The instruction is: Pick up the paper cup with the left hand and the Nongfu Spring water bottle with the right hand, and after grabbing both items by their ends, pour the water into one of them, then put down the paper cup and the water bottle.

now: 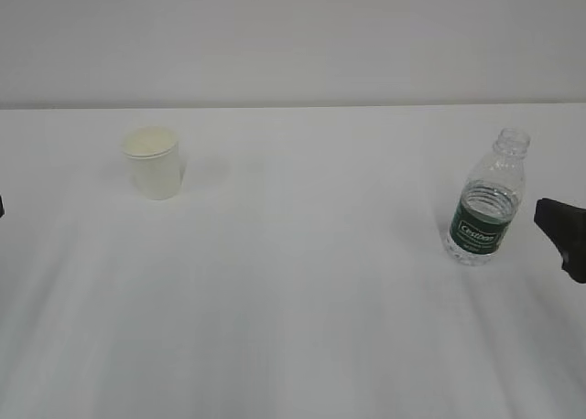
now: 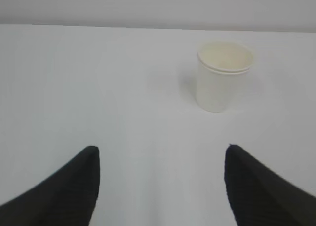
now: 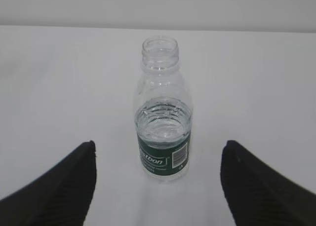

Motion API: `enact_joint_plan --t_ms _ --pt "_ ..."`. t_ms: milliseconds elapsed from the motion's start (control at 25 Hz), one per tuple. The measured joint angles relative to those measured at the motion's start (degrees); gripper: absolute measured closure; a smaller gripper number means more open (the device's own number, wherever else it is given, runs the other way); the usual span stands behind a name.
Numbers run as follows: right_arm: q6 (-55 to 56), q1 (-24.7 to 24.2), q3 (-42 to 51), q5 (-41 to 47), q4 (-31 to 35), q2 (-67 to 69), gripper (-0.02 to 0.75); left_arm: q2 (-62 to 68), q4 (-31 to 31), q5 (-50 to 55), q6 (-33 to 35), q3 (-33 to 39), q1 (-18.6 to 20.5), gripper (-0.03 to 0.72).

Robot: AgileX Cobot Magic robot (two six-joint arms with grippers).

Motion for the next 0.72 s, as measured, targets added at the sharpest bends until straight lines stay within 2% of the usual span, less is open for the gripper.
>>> enact_joint_plan --t_ms 240,360,520,720 --pt "0.3 0.0 1.1 -3.8 -0.2 2.6 0.15 0.7 -0.2 -8.6 -5.0 7.7 0.0 0.131" --pt "1.6 0.0 1.1 -4.7 -1.9 5.6 0.15 0.8 1.9 -13.7 -6.5 11.4 0.0 0.131" --pt "4.5 0.0 1.2 -7.9 -6.4 10.2 0.15 2.5 5.6 -18.1 -7.0 12.2 -0.1 0.137" --pt "5.6 0.0 1.2 -10.2 -8.0 13.9 0.15 7.2 10.2 -23.0 -7.6 12.2 -0.1 0.141"
